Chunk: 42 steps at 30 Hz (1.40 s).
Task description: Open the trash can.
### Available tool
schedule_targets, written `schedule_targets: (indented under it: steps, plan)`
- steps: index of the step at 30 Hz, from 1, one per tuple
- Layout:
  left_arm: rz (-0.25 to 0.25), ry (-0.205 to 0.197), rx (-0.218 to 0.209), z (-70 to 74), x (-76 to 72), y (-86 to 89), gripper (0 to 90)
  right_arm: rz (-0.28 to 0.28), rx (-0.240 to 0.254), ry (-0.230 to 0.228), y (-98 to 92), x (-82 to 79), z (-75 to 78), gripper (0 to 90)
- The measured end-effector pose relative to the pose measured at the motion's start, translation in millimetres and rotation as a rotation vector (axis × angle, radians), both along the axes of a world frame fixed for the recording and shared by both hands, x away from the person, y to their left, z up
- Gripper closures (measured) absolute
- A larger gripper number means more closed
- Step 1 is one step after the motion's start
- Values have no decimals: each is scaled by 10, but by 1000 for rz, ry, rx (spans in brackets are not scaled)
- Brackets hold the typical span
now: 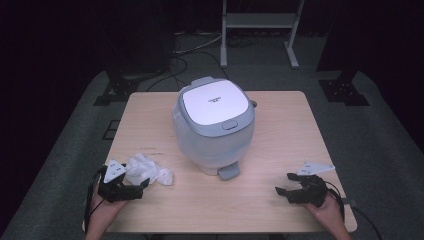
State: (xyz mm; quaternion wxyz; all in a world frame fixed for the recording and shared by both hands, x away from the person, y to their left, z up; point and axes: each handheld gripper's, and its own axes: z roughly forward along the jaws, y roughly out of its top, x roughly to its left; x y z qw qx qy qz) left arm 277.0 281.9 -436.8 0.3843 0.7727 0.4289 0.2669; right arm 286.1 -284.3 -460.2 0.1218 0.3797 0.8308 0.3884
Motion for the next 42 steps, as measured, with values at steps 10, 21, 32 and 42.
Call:
schedule_targets:
  steps: [10,21,32,42]
  plan:
    - [5,6,-7,0,20,4,13,35,29,0,97,73,63,257]
    - [3,18,-16,-1,14,0,13,96,36,-1,359,202,115,257]
    - [7,21,-8,4,16,-14,13,125,40,-18,498,247,180,258]
    - [9,23,-16,1,24,-25,13,167,28,-22,660,324,212,260]
